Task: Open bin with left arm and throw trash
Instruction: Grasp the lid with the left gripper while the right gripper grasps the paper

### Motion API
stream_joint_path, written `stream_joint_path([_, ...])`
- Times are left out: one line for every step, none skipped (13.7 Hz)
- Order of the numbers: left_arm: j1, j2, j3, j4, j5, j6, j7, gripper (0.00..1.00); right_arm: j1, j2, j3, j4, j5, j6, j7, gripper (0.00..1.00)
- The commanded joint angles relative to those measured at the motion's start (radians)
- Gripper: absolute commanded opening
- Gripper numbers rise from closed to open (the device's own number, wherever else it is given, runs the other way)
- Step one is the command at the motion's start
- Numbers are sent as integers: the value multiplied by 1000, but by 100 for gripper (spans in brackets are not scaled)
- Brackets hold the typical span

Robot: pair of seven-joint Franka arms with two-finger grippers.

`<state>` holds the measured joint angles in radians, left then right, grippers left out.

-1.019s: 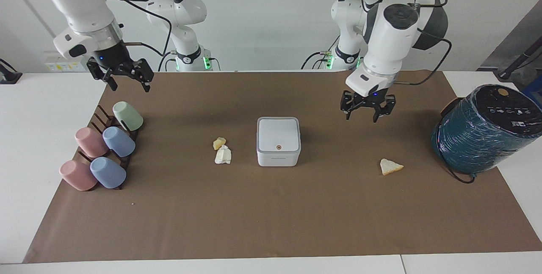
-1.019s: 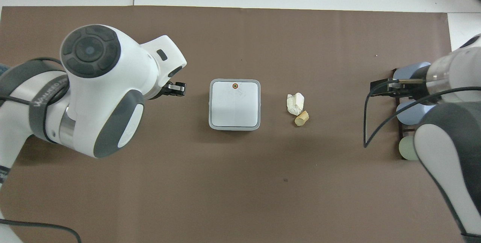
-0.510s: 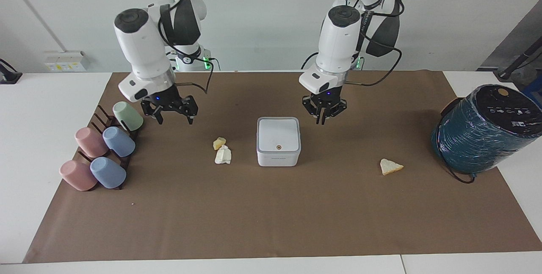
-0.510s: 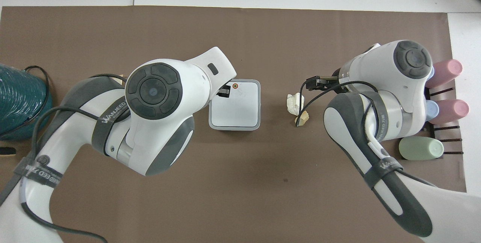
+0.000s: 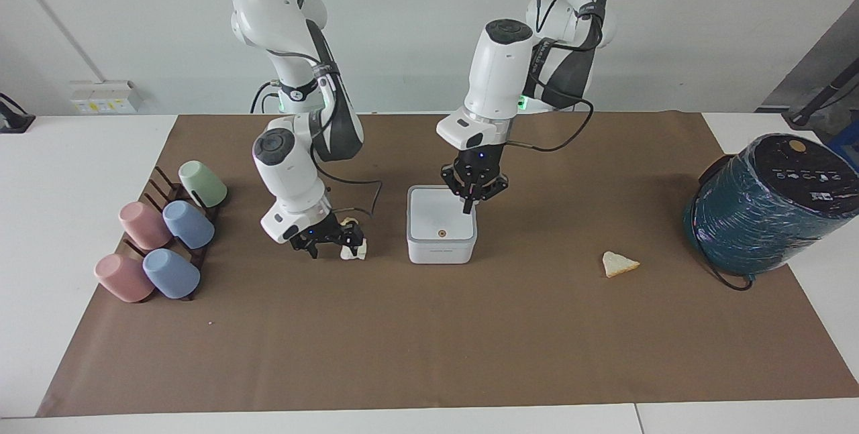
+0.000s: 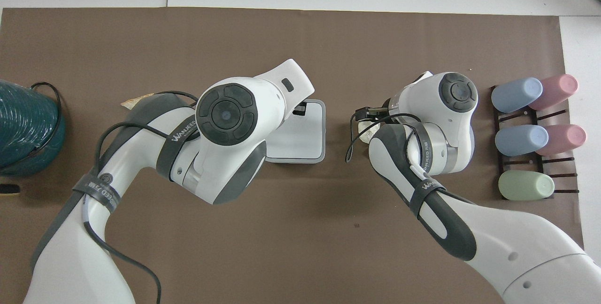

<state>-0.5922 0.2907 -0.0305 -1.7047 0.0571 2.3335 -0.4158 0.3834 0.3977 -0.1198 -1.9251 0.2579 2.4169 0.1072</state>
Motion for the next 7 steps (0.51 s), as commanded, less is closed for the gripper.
stream_joint_path([-15,62,12,33,-26,47,-34,0,3,-26,3,-15,34,-1,-32,100])
stream_joint_path([-18,89,12,34,-40,56,-40,0,3,-30,3,-18,34,-7,-27,100])
stream_joint_path([-21,111,12,34,-42,72,-47,0,6,-34,3,-32,34,-8,-24,100])
stream_joint_path([-26,119,11,36,-40,87,-54,0,11,-37,3,-46,34,-7,-23,100])
stream_joint_path([-29,117,11,30,-40,83,-52,0,14,-40,3,-55,34,-5,-24,77])
stream_joint_path([-40,117,11,23,-40,69,-52,0,12,-40,3,-55,34,-5,-26,41])
stream_joint_path([-44,116,12,31,-39,41,-51,0,14,-40,3,-55,34,-5,-17,8])
